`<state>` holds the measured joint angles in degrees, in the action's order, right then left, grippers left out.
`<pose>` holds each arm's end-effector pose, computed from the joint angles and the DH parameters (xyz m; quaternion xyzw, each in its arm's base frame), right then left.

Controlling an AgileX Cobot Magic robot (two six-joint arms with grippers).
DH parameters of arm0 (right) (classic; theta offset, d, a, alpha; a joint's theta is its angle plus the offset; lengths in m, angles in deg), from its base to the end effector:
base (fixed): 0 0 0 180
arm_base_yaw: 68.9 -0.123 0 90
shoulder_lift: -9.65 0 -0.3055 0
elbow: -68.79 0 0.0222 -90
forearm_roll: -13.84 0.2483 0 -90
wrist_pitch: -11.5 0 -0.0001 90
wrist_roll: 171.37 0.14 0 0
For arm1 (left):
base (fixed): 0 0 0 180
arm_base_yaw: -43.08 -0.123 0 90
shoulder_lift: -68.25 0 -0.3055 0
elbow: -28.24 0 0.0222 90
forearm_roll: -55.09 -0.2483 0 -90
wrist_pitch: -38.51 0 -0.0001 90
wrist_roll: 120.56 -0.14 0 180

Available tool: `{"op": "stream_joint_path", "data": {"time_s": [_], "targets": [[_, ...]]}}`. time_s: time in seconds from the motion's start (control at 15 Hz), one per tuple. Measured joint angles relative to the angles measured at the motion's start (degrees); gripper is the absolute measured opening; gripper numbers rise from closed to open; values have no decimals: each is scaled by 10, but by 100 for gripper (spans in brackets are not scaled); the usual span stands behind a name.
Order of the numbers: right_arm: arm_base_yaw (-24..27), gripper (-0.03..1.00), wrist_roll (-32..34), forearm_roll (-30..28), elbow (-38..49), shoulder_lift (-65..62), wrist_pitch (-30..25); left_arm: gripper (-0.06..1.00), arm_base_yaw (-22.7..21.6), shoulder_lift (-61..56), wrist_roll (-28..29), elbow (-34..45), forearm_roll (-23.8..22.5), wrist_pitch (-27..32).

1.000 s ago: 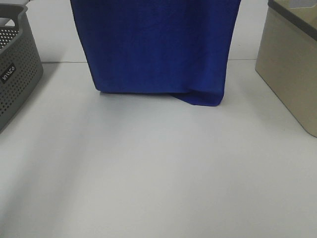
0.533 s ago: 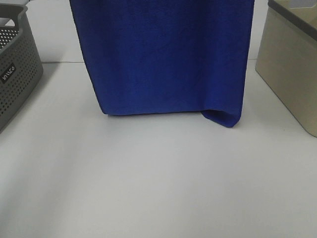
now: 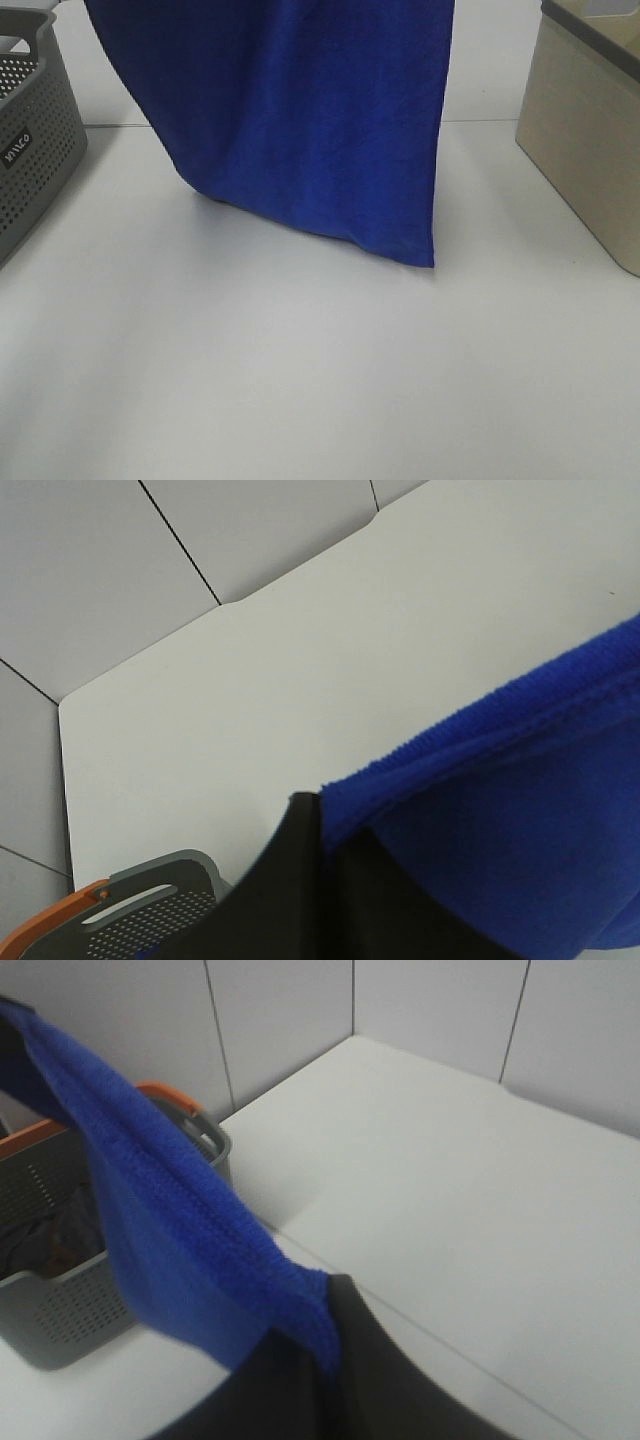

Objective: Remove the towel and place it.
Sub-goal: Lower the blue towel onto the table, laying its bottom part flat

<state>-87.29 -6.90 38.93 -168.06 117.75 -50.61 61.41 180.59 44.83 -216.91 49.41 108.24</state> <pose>0.3591 0.1747 0.5396 -0.2576 0.7742 0.2295 0.5306 0.3909 -0.1158 0.5276 0.2320 0.8190 0.0316 0.5238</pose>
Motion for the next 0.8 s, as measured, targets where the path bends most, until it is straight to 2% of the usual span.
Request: {"op": "stream_joint_path", "data": {"time_s": [0.13, 0.27, 0.6, 0.8], "targets": [[0, 2, -10, -22, 0, 12, 48, 0, 0, 9, -2, 0, -5, -37], [0, 2, -17, -48, 0, 36, 102, 0, 0, 25, -2, 0, -19, -104], [1, 2, -72, -74, 0, 112, 285, 0, -1, 111, -2, 0, -44, -376], [10, 2, -101, -67, 0, 135, 344, 0, -1, 154, -2, 0, -70, -506]]}}
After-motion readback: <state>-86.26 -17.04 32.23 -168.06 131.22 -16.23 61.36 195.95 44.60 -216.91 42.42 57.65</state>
